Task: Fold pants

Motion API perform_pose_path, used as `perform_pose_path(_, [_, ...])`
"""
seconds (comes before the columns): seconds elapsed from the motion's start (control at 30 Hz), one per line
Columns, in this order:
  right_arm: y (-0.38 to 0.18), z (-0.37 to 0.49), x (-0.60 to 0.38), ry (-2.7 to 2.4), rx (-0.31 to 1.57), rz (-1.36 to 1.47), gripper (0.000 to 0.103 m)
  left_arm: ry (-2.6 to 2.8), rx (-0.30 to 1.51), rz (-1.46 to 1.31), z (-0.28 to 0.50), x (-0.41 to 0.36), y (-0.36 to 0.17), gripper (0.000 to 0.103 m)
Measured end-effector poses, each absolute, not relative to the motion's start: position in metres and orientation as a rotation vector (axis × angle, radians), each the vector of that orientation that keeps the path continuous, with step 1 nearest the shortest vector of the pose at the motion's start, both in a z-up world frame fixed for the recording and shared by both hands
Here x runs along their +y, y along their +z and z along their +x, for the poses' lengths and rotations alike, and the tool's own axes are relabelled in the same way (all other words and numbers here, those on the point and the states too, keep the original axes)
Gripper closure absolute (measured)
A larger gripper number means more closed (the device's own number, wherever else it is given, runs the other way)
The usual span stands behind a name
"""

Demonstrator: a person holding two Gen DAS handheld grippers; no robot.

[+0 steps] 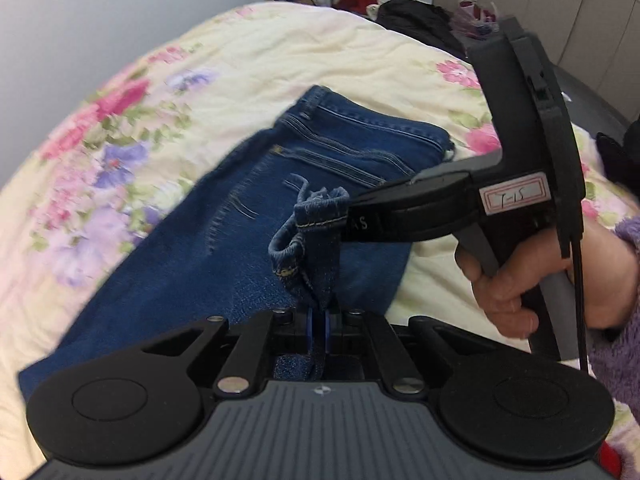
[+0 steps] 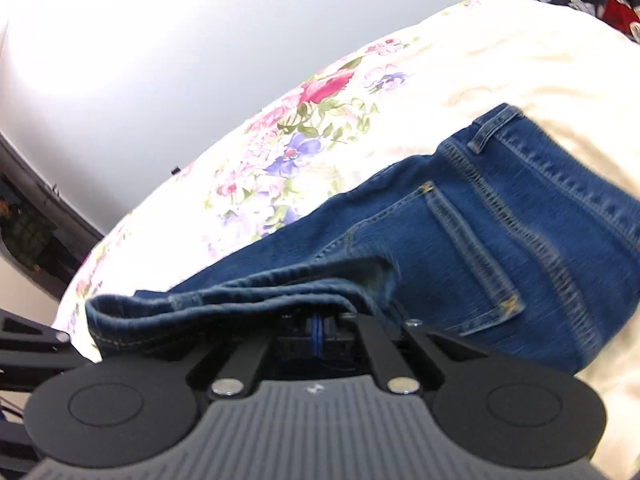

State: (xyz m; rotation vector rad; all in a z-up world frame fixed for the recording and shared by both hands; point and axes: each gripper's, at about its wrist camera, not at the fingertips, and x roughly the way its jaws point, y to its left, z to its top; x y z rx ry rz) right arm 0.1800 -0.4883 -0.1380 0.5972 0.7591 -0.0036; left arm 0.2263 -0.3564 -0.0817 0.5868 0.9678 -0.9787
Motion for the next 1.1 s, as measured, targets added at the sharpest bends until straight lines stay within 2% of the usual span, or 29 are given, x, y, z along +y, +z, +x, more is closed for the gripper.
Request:
perform_pose_path(0.23, [-0.149, 0.168, -0.493, -0.037, 0.807, 0.557, 0.103, -1.052, 1.185, 0.445, 0.242, -0.347, -0.138, 0.094])
perform_pose_path(0.47, [-0.145, 0.158, -0.499, -0.059, 0.848, 0.482, 0.103, -1.097, 1.236, 0.339, 0.242, -0.338, -0.142, 0.051])
perform_pose_path(0.5, [-0.143, 0.155, -0.499, -0.058, 0.857, 0.477, 0.101, -1.105, 1.232, 0.332, 0.242, -0.336, -0.139, 0.049])
perform_pose_path(0.57, [-0.137, 0.151, -0.499, -0.074, 0.869, 0.469, 0.092, -1.114, 1.22, 0.325, 0.24, -0.332, -0.132, 0.047])
perform_pose_path(0.63, [-0.132, 0.146, -0.5, -0.081, 0.867, 0.48, 0.071, -1.126, 1.206, 0.318, 0.24, -0.327, -0.124, 0.045])
perform_pose_path(0.83, [-0.128, 0.139, -0.502, -0.041, 0.843, 0.612, 0.05, -1.014, 1.108, 0.298, 0.26, -0.302, -0.102, 0.044])
perform_pose_path(1.03, [-0.149, 0.165, -0.499, -0.036, 0.872, 0.686, 0.048, -0.771, 1.045, 0.32, 0.305, -0.272, -0.105, 0.044])
perform_pose_path(1.07, [-0.154, 0.17, -0.499, -0.042, 0.88, 0.7, 0.05, -0.746, 1.049, 0.315, 0.311, -0.267, -0.107, 0.044])
perform_pose_path(1.1, [-0.159, 0.175, -0.499, -0.036, 0.887, 0.719, 0.057, -0.72, 1.06, 0.303, 0.318, -0.26, -0.108, 0.044])
